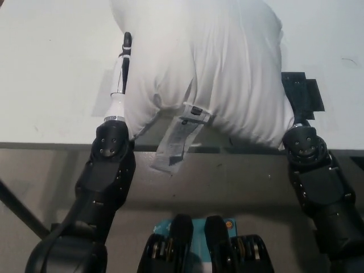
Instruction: The robot uses both hands to lift the pillow and then drops it on the table
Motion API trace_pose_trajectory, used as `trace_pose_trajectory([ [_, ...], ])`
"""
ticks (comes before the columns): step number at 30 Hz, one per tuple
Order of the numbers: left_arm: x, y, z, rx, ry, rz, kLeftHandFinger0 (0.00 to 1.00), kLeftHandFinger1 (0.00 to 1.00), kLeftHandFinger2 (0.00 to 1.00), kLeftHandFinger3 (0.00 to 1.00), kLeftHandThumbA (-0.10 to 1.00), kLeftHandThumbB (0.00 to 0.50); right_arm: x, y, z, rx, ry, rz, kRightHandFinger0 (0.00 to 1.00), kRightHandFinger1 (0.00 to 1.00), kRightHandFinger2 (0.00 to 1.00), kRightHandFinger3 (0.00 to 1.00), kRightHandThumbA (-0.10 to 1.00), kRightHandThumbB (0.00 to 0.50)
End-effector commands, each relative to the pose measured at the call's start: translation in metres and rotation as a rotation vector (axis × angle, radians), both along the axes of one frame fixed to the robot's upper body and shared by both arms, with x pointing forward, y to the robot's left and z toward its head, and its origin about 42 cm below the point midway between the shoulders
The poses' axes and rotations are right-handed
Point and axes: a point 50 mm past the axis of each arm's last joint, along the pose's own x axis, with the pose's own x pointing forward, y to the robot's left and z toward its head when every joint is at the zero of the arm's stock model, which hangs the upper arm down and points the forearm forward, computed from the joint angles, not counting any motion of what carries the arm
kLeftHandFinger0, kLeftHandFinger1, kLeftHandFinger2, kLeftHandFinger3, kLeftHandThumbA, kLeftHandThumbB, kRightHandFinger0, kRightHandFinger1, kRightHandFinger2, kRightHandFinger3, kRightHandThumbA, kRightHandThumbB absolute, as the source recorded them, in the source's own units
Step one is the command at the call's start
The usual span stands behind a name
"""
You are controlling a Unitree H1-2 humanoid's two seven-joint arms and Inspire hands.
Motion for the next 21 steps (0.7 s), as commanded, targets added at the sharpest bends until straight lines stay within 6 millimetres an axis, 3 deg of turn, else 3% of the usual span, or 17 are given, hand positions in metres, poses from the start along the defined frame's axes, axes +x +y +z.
trace_pose_trajectory([
  [1,-0.004,-0.067,0.041,0.031,-0.122,-0.184,1.0,1.0,1.0,1.0,1.0,0.297,-0.001,0.069,0.083,0.058,-0.306,0.167,1.0,1.0,1.0,1.0,1.0,0.216],
  [2,-0.005,-0.071,0.046,0.024,-0.135,-0.196,1.0,1.0,1.0,1.0,1.0,0.319,-0.003,0.073,0.091,0.055,-0.338,0.174,1.0,1.0,1.0,1.0,1.0,0.223],
  [6,-0.011,-0.082,0.058,-0.006,-0.175,-0.224,1.0,1.0,1.0,1.0,1.0,0.314,-0.013,0.085,0.109,0.072,-0.42,0.203,1.0,1.0,1.0,1.0,1.0,0.217],
  [9,-0.02,-0.089,0.075,-0.015,-0.258,-0.249,1.0,1.0,1.0,1.0,1.0,0.248,-0.022,0.092,0.121,0.072,-0.469,0.234,1.0,1.0,1.0,1.0,1.0,0.243],
  [13,-0.029,-0.094,0.092,-0.063,-0.339,-0.276,1.0,1.0,1.0,1.0,1.0,0.21,-0.034,0.096,0.137,0.028,-0.558,0.248,1.0,1.0,1.0,1.0,1.0,0.232],
  [14,-0.036,-0.096,0.111,-0.09,-0.407,-0.286,1.0,1.0,1.0,1.0,1.0,0.223,-0.044,0.098,0.154,0.018,-0.633,0.252,1.0,1.0,1.0,1.0,1.0,0.225],
  [16,-0.038,-0.095,0.112,-0.086,-0.408,-0.283,1.0,1.0,1.0,1.0,1.0,0.222,-0.046,0.098,0.154,0.018,-0.636,0.251,1.0,1.0,1.0,1.0,1.0,0.227],
  [18,-0.049,-0.095,0.132,-0.072,-0.501,-0.279,1.0,1.0,1.0,1.0,1.0,0.184,-0.057,0.099,0.172,0.019,-0.699,0.259,1.0,1.0,1.0,1.0,1.0,0.223],
  [21,-0.064,-0.093,0.157,-0.061,-0.583,-0.255,1.0,1.0,1.0,1.0,1.0,0.201,-0.075,0.098,0.195,0.029,-0.779,0.266,1.0,1.0,1.0,1.0,1.0,0.233],
])
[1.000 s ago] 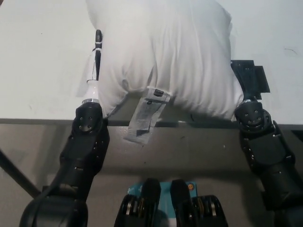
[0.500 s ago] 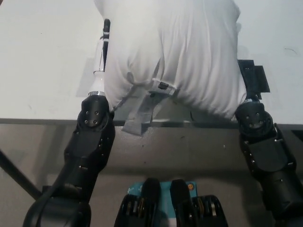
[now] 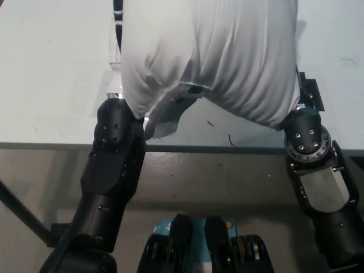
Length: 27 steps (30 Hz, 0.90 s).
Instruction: The robot uses both hands to lift the pillow and then drops it on the table
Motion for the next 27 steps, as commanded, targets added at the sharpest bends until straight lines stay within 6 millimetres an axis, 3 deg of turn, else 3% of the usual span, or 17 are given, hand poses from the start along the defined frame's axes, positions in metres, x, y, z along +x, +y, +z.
trace_pose_trajectory([
  [1,-0.037,-0.071,0.07,0.114,-0.248,-0.156,1.0,1.0,1.0,1.0,1.0,0.195,-0.048,0.072,0.11,-0.006,-0.404,0.235,1.0,1.0,1.0,1.0,1.0,0.246],
  [4,-0.046,-0.07,0.087,0.1,-0.323,-0.166,1.0,1.0,1.0,1.0,1.0,0.16,-0.058,0.071,0.123,0.024,-0.445,0.251,1.0,1.0,1.0,1.0,1.0,0.251],
  [6,-0.058,-0.068,0.099,0.118,-0.349,-0.129,1.0,1.0,1.0,1.0,1.0,0.175,-0.071,0.07,0.135,0.017,-0.498,0.234,1.0,1.0,1.0,1.0,1.0,0.26],
  [7,-0.074,-0.063,0.114,0.13,-0.384,-0.095,1.0,1.0,1.0,1.0,1.0,0.21,-0.087,0.067,0.15,0.034,-0.563,0.22,1.0,1.0,1.0,1.0,1.0,0.274],
  [9,-0.081,-0.061,0.12,0.135,-0.415,-0.09,1.0,1.0,1.0,1.0,1.0,0.206,-0.094,0.064,0.154,0.044,-0.586,0.223,1.0,1.0,1.0,1.0,1.0,0.272],
  [12,-0.093,-0.059,0.131,0.116,-0.443,-0.09,1.0,1.0,1.0,1.0,1.0,0.239,-0.107,0.06,0.164,0.055,-0.648,0.208,1.0,1.0,1.0,1.0,1.0,0.249],
  [14,-0.102,-0.058,0.138,0.113,-0.482,-0.08,1.0,1.0,1.0,1.0,1.0,0.212,-0.115,0.056,0.169,0.037,-0.691,0.203,1.0,1.0,1.0,1.0,1.0,0.25],
  [16,-0.106,-0.058,0.142,0.126,-0.525,-0.053,1.0,1.0,1.0,1.0,1.0,0.179,-0.119,0.055,0.173,0.001,-0.734,0.175,1.0,1.0,1.0,1.0,1.0,0.262],
  [20,-0.115,-0.06,0.145,0.126,-0.555,-0.015,1.0,1.0,1.0,1.0,1.0,0.179,-0.123,0.059,0.172,-0.013,-0.75,0.165,1.0,1.0,1.0,1.0,1.0,0.312],
  [24,-0.115,-0.059,0.142,0.127,-0.562,0.008,1.0,1.0,1.0,1.0,1.0,0.154,-0.122,0.061,0.17,-0.036,-0.756,0.163,1.0,1.0,1.0,1.0,1.0,0.298],
  [25,-0.11,-0.058,0.138,0.113,-0.524,0.008,1.0,1.0,1.0,1.0,1.0,0.178,-0.116,0.062,0.165,-0.045,-0.728,0.165,1.0,1.0,1.0,1.0,1.0,0.3],
  [27,-0.103,-0.056,0.132,0.093,-0.47,0.002,1.0,1.0,1.0,1.0,1.0,0.177,-0.112,0.062,0.162,-0.057,-0.714,0.157,1.0,1.0,1.0,1.0,1.0,0.301],
])
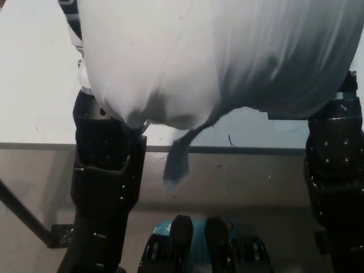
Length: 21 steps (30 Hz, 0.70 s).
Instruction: The robot uses both hands to lift the pillow and then drops it on the table
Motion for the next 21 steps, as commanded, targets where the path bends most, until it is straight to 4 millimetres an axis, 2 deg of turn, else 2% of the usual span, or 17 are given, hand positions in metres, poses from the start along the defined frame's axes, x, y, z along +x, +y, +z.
trace_pose_trajectory([
  [1,0.002,-0.04,0.011,0.127,0.051,-0.028,1.0,1.0,1.0,1.0,1.0,0.161,-0.025,0.048,0.049,-0.081,-0.234,0.136,1.0,1.0,1.0,1.0,1.0,0.291],
  [2,0.004,-0.04,0.009,0.123,0.058,-0.031,1.0,1.0,1.0,1.0,1.0,0.16,-0.024,0.048,0.049,-0.084,-0.233,0.133,1.0,1.0,1.0,1.0,1.0,0.292],
  [3,0.014,-0.036,0.001,0.103,0.117,-0.043,1.0,1.0,1.0,1.0,1.0,0.185,-0.02,0.047,0.045,-0.089,-0.199,0.126,1.0,1.0,1.0,1.0,1.0,0.305],
  [6,0.035,-0.029,-0.014,0.08,0.195,-0.023,1.0,1.0,1.0,1.0,1.0,0.157,-0.008,0.045,0.035,-0.093,-0.152,0.117,1.0,1.0,1.0,1.0,1.0,0.296],
  [7,0.043,-0.026,-0.021,0.08,0.234,-0.019,1.0,1.0,1.0,1.0,1.0,0.152,-0.002,0.044,0.031,-0.105,-0.124,0.115,1.0,1.0,1.0,1.0,1.0,0.276],
  [11,0.058,-0.021,-0.035,0.062,0.299,-0.026,1.0,1.0,1.0,1.0,1.0,0.146,0.007,0.042,0.022,-0.111,-0.05,0.113,1.0,1.0,1.0,1.0,1.0,0.271],
  [12,0.065,-0.018,-0.046,0.059,0.338,-0.03,1.0,1.0,1.0,1.0,1.0,0.139,0.014,0.041,0.016,-0.115,0.0,0.117,1.0,1.0,1.0,1.0,1.0,0.258],
  [14,0.066,-0.018,-0.045,0.06,0.338,-0.031,1.0,1.0,1.0,1.0,1.0,0.138,0.014,0.041,0.016,-0.113,0.002,0.118,1.0,1.0,1.0,1.0,1.0,0.257],
  [15,0.075,-0.013,-0.059,0.063,0.377,-0.033,1.0,1.0,1.0,1.0,1.0,0.158,0.025,0.038,0.006,-0.116,0.065,0.101,1.0,1.0,1.0,1.0,1.0,0.25],
  [16,0.076,-0.013,-0.059,0.067,0.382,-0.028,1.0,1.0,1.0,1.0,1.0,0.172,0.027,0.038,0.004,-0.117,0.073,0.098,1.0,1.0,1.0,1.0,1.0,0.251],
  [17,0.083,-0.009,-0.066,0.081,0.413,-0.011,1.0,1.0,1.0,1.0,1.0,0.19,0.038,0.035,-0.004,-0.114,0.129,0.085,1.0,1.0,1.0,1.0,1.0,0.275],
  [21,0.092,-0.002,-0.08,0.112,0.453,0.011,1.0,1.0,1.0,1.0,1.0,0.192,0.054,0.029,-0.019,-0.13,0.183,0.053,1.0,1.0,1.0,1.0,1.0,0.269],
])
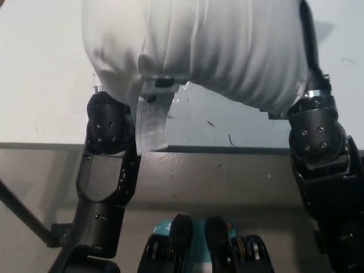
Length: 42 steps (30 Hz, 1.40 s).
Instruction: The robot uses both hands to lift the pillow and then drops it on the table
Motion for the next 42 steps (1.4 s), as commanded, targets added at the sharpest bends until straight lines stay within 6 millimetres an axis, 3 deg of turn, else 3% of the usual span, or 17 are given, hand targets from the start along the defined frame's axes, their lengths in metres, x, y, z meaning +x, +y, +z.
trace_pose_trajectory([
  [1,0.005,-0.023,0.011,0.102,-0.015,-0.085,1.0,1.0,1.0,1.0,1.0,0.198,0.006,0.029,0.03,-0.016,-0.067,0.14,1.0,1.0,1.0,1.0,1.0,0.265],
  [2,0.006,-0.021,0.005,0.106,0.0,-0.086,1.0,1.0,1.0,1.0,1.0,0.207,0.01,0.027,0.026,-0.012,-0.051,0.14,1.0,1.0,1.0,1.0,1.0,0.255],
  [6,0.002,-0.004,-0.029,0.196,0.068,-0.051,1.0,1.0,1.0,1.0,1.0,0.162,0.032,0.013,-0.003,-0.011,0.042,0.099,1.0,1.0,1.0,1.0,1.0,0.224],
  [10,0.004,0.01,-0.048,0.224,0.129,-0.032,1.0,1.0,1.0,1.0,1.0,0.15,0.046,0.0,-0.019,-0.015,0.102,0.069,1.0,1.0,1.0,1.0,1.0,0.207],
  [13,0.004,0.019,-0.062,0.248,0.166,-0.016,1.0,1.0,1.0,1.0,1.0,0.136,0.051,-0.006,-0.031,0.008,0.157,0.073,1.0,1.0,1.0,1.0,1.0,0.221],
  [15,0.005,0.032,-0.081,0.283,0.217,0.0,1.0,1.0,1.0,1.0,1.0,0.145,0.054,-0.017,-0.049,0.037,0.215,0.08,1.0,1.0,1.0,1.0,1.0,0.234],
  [19,0.005,0.05,-0.104,0.334,0.278,0.013,1.0,1.0,1.0,1.0,1.0,0.174,0.058,-0.036,-0.061,0.02,0.24,0.05,1.0,1.0,1.0,1.0,1.0,0.233],
  [21,0.003,0.053,-0.106,0.337,0.283,0.013,1.0,1.0,1.0,1.0,1.0,0.174,0.056,-0.036,-0.063,0.022,0.242,0.049,1.0,1.0,1.0,1.0,1.0,0.234],
  [25,-0.011,0.076,-0.124,0.336,0.306,0.019,1.0,1.0,1.0,1.0,1.0,0.141,0.046,-0.057,-0.069,-0.024,0.237,0.024,1.0,1.0,1.0,1.0,1.0,0.244],
  [27,-0.019,0.084,-0.126,0.318,0.309,-0.002,1.0,1.0,1.0,1.0,1.0,0.162,0.043,-0.065,-0.07,-0.031,0.229,0.018,1.0,1.0,1.0,1.0,1.0,0.231],
  [28,-0.023,0.086,-0.127,0.319,0.31,-0.006,1.0,1.0,1.0,1.0,1.0,0.14,0.041,-0.068,-0.069,-0.04,0.221,0.015,1.0,1.0,1.0,1.0,1.0,0.231],
  [33,-0.041,0.097,-0.138,0.352,0.328,-0.007,1.0,1.0,1.0,1.0,1.0,0.116,0.026,-0.08,-0.074,-0.075,0.197,0.01,1.0,1.0,1.0,1.0,1.0,0.23],
  [35,-0.057,0.11,-0.15,0.385,0.335,0.045,1.0,1.0,1.0,1.0,1.0,0.107,0.017,-0.09,-0.08,-0.071,0.208,0.012,1.0,1.0,1.0,1.0,1.0,0.255],
  [40,-0.08,0.144,-0.162,0.405,0.286,0.118,1.0,1.0,1.0,1.0,1.0,0.109,0.001,-0.116,-0.085,-0.116,0.221,-0.037,1.0,1.0,1.0,1.0,1.0,0.236],
  [42,-0.091,0.159,-0.162,0.393,0.287,0.155,1.0,1.0,1.0,1.0,1.0,0.099,-0.01,-0.126,-0.081,-0.133,0.196,-0.069,1.0,1.0,1.0,1.0,1.0,0.205],
])
